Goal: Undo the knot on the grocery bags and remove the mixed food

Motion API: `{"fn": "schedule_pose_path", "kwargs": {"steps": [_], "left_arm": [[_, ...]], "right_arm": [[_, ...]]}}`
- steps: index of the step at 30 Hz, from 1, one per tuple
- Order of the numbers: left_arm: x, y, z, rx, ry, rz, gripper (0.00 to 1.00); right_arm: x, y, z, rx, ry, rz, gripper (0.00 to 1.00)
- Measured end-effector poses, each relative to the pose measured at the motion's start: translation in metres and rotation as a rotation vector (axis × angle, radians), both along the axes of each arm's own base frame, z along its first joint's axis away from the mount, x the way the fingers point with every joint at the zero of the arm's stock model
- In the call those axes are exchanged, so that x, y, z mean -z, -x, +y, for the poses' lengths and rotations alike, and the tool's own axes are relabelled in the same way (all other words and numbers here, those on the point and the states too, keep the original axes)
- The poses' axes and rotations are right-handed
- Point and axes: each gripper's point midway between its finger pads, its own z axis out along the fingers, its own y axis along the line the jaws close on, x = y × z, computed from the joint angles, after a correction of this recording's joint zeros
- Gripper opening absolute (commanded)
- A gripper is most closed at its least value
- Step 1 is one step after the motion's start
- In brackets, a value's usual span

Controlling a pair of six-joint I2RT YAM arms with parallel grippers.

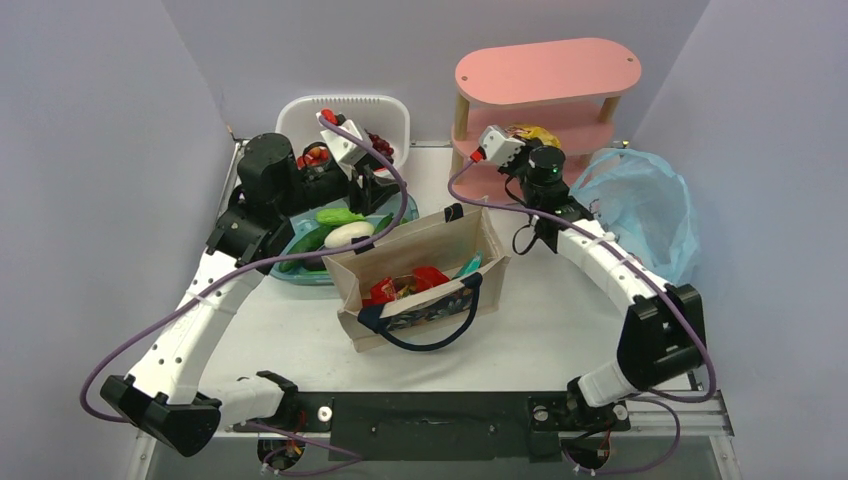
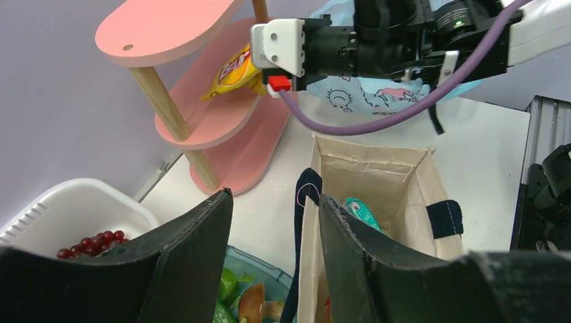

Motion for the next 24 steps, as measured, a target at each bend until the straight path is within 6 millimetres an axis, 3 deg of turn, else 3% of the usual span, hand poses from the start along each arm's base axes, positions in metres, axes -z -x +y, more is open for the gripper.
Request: {"fn": "schedule_pose_path", "kwargs": {"steps": [10, 17, 21, 24], "left_arm": [[0.011, -0.005, 0.011, -0.033, -0.010, 0.016, 0.48], [0.011, -0.006, 0.016, -0.046, -0.009, 0.014, 0.48], [0.012, -0.005, 0.019, -0.052, -0.011, 0.015, 0.48], [0.012, -0.005, 0.020, -0.051, -0.011, 0.012, 0.48]], "right_arm": [[0.018, -0.054, 0.009, 0.036, 0.122, -0.100, 0.00], [0.032, -0.074, 0.016, 0.022, 0.166, -0.080, 0.00], [0.036, -0.079, 0.020, 0.005, 0.173, -0.048, 0.15], [0.036, -0.079, 0.023, -0.007, 0.163, -0.022, 0.36]]}}
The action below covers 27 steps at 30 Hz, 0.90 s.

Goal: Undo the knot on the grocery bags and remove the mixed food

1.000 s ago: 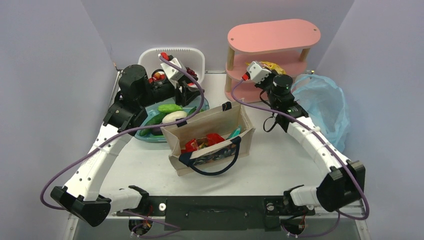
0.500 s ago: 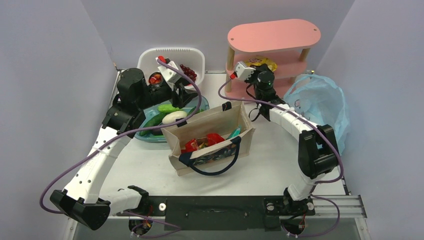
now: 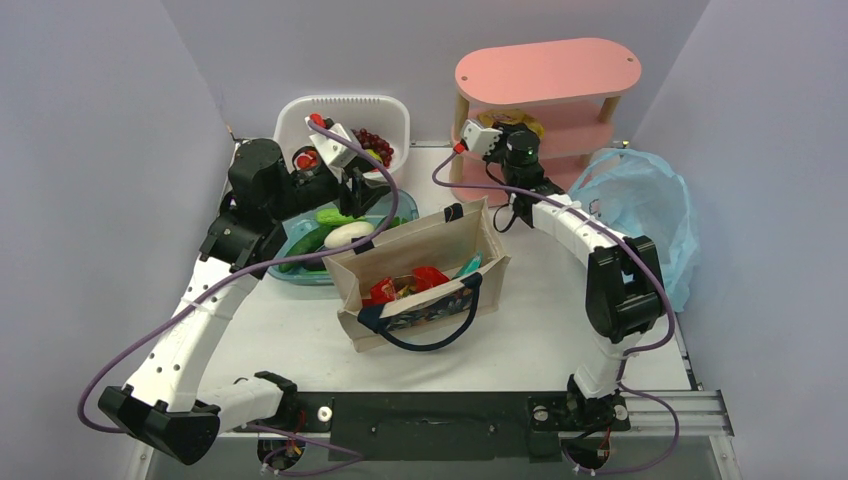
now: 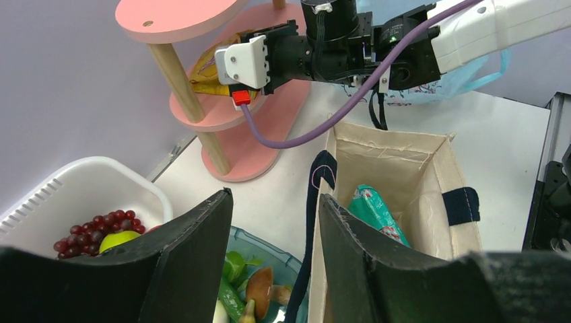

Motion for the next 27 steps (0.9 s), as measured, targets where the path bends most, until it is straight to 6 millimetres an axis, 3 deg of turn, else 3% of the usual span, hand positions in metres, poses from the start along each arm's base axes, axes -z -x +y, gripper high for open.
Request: {"fn": "schedule_pose_path", "kwargs": {"steps": [6, 8, 15, 19, 24, 27], "left_arm": [[0.002, 0.003, -0.001, 0.017, -0.003, 0.006, 0.48], [0.003, 0.004, -0.002, 0.023, -0.005, 0.011, 0.49], [0.012, 0.008, -0.004, 0.057, -0.025, 0.038, 0.49], [0.023, 0.015, -0.005, 0.095, -0.069, 0.044, 0.49], [0.048, 0.033, -0.008, 0.184, -0.178, 0.045, 0.48], [0.067, 0.053, -0.021, 0.268, -0.254, 0.032, 0.47]], "right_arm": [[0.018, 0.003, 0.005, -0.034, -0.029, 0.106, 0.63], [0.027, 0.006, 0.006, -0.052, -0.031, 0.146, 0.67], [0.019, 0.023, 0.001, -0.094, -0.090, 0.209, 0.74], [0.003, 0.044, 0.001, -0.136, -0.157, 0.243, 0.75], [-0.039, 0.087, 0.008, -0.205, -0.289, 0.266, 0.75], [-0.072, 0.118, 0.017, -0.270, -0.395, 0.280, 0.74]]}}
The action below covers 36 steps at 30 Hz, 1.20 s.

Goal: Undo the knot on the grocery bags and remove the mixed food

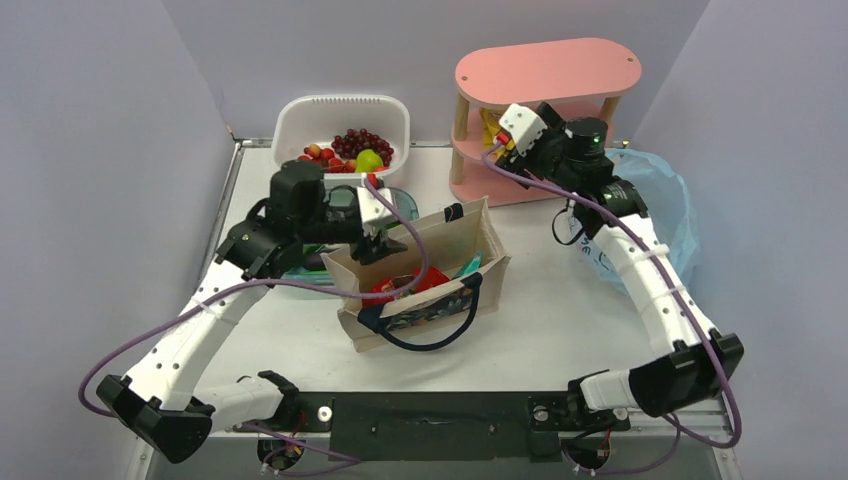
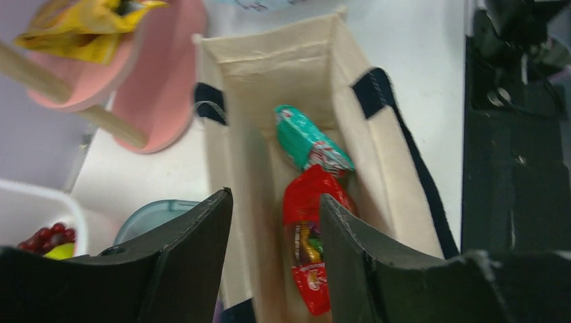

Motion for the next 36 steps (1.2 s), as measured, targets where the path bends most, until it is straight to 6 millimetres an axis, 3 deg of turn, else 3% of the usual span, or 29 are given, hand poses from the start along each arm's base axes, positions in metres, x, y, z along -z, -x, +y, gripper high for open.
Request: {"fn": "schedule_pose_path", "kwargs": {"steps": [4, 7, 10, 14, 17, 21, 26, 30, 36], "left_arm": [[0.039, 0.030, -0.014, 0.118, -0.110, -0.006, 0.45], [0.077, 0.053, -0.019, 0.194, -0.214, 0.019, 0.44], [0.107, 0.078, -0.023, 0.280, -0.309, 0.020, 0.44], [0.142, 0.113, -0.026, 0.403, -0.413, -0.019, 0.44], [0.149, 0.127, -0.024, 0.451, -0.432, -0.039, 0.44], [0.146, 0.126, -0.022, 0.444, -0.429, -0.064, 0.44], [0.143, 0.118, -0.017, 0.357, -0.421, -0.037, 0.44], [0.133, 0.086, -0.017, 0.189, -0.397, -0.062, 0.45], [0.131, 0.043, -0.029, 0.047, -0.404, -0.160, 0.50]], "right_arm": [[-0.026, 0.044, 0.016, -0.096, -0.097, 0.054, 0.74], [-0.019, 0.070, 0.039, -0.184, -0.113, 0.133, 0.75], [0.007, 0.091, 0.057, -0.245, -0.088, 0.238, 0.75], [0.057, 0.119, 0.070, -0.292, -0.027, 0.389, 0.76], [0.086, 0.135, 0.067, -0.293, 0.016, 0.478, 0.78], [0.109, 0.158, 0.055, -0.289, 0.068, 0.543, 0.80], [0.118, 0.197, 0.038, -0.322, 0.112, 0.527, 0.81], [0.119, 0.218, 0.034, -0.358, 0.130, 0.516, 0.81], [0.125, 0.221, 0.035, -0.359, 0.136, 0.543, 0.81]]}}
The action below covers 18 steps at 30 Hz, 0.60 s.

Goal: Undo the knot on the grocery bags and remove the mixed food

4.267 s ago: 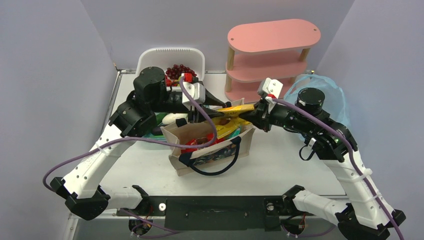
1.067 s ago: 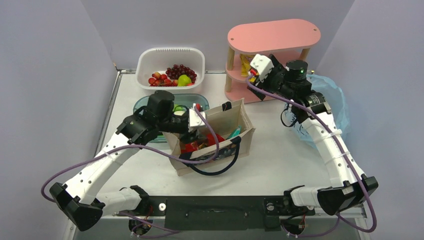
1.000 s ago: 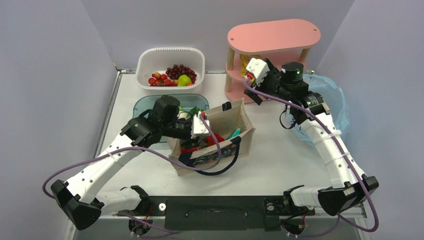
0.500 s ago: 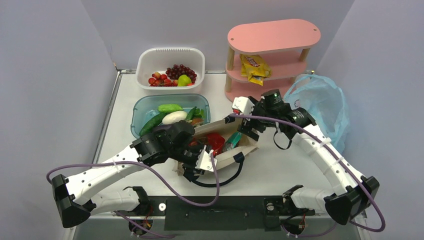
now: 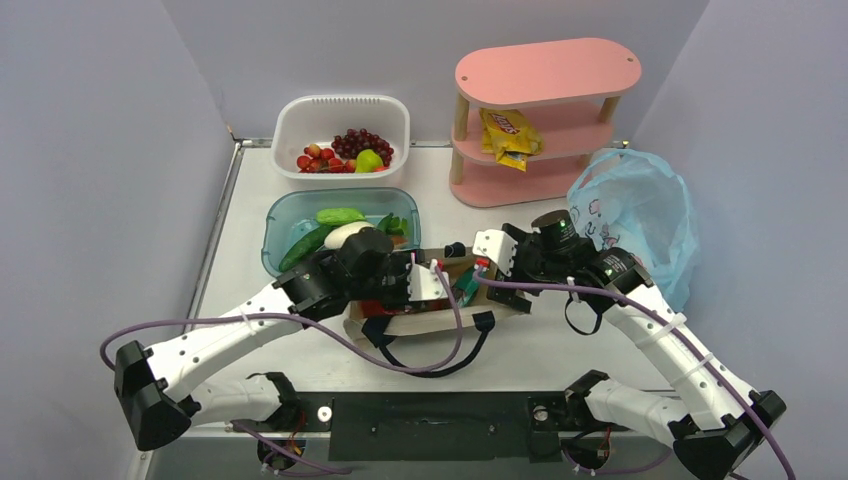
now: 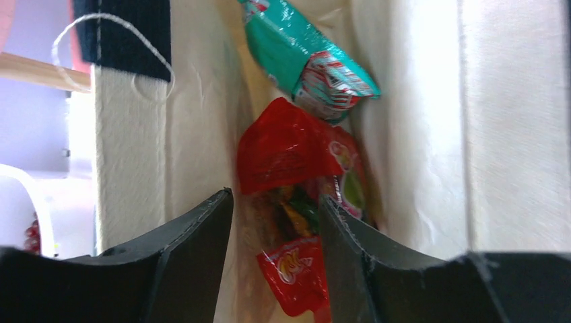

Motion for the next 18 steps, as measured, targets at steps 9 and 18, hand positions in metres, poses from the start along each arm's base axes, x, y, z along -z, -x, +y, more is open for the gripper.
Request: {"fn": "schedule_pose_path", "kwargs": {"steps": [9, 18], "left_arm": [[0.069, -0.026, -0.007, -0.016, -0.240, -0.064, 0.60], [0.102, -0.034, 0.000, -0.041, -0.324, -0.070, 0.00]], "right_arm": [[0.001, 0.000, 0.001, 0.024, -0.015, 0.017, 0.81], [0.000, -0.004, -0.003, 0.059, -0.017, 0.020, 0.80]]}}
